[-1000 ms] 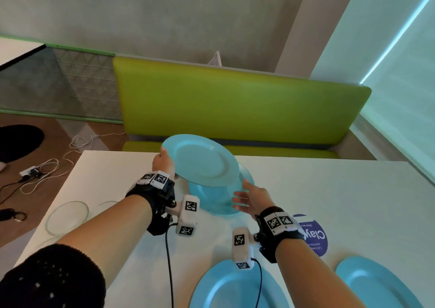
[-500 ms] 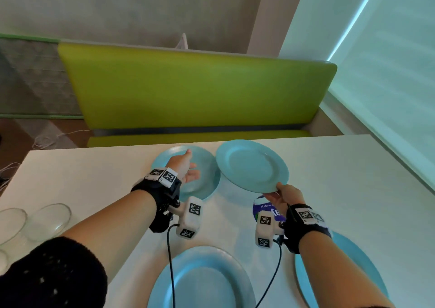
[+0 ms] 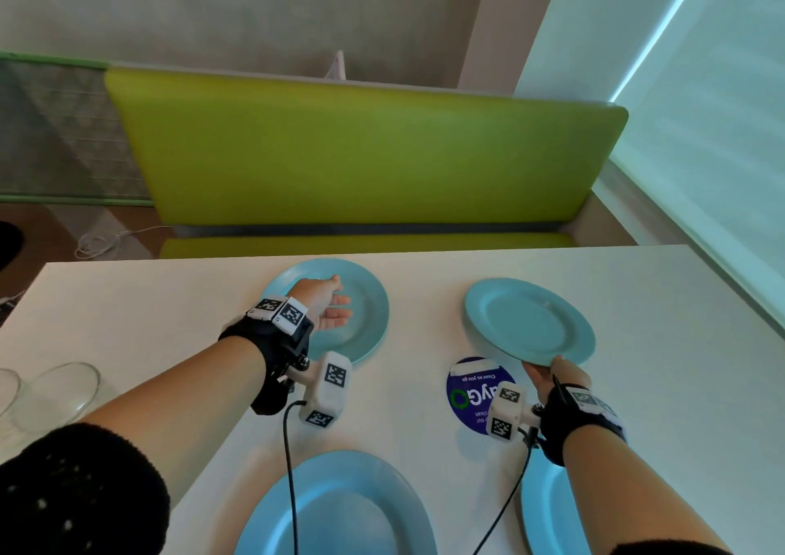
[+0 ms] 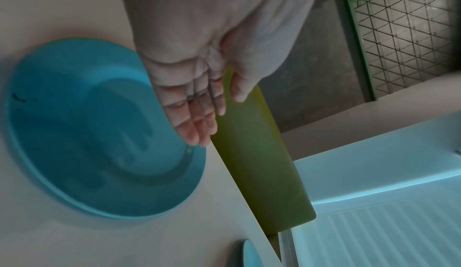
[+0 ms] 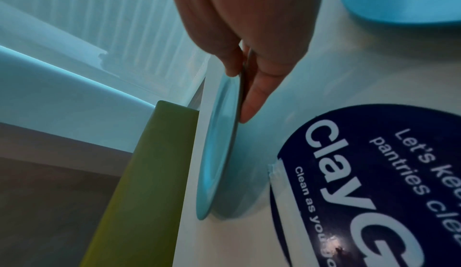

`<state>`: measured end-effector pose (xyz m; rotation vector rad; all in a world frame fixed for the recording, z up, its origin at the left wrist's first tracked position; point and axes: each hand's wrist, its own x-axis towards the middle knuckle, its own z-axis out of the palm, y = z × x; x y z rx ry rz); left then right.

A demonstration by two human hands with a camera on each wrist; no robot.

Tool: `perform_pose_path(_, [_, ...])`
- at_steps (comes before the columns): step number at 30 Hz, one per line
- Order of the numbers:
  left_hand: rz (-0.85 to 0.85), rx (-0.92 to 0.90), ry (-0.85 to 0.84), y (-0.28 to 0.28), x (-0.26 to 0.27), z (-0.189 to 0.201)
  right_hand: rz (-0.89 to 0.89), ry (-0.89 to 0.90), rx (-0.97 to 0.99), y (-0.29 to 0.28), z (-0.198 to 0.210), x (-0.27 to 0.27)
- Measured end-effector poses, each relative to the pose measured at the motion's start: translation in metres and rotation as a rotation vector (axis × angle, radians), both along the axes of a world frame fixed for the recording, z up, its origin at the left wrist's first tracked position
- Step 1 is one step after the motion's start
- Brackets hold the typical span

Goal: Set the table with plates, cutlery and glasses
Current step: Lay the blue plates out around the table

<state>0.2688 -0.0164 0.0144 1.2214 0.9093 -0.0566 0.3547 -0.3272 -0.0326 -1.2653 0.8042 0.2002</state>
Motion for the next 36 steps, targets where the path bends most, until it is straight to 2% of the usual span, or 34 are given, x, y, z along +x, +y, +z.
perform_pose_path(3, [0.012, -0.002, 0.0, 0.001, 0.002, 0.0, -0.062, 0.012, -0.011, 0.005, -0.005, 0.008])
perform_pose_path(21, [0.02, 0.016, 0.04, 0.011, 0.006, -0.007, -0.007, 0.048, -0.048, 0.018, -0.017, 0.02])
perform_pose_path(36, [0.03, 0.002, 0.039, 0.01, 0.013, -0.007, 0.013, 0.06, -0.166, 0.021, -0.014, 0.031])
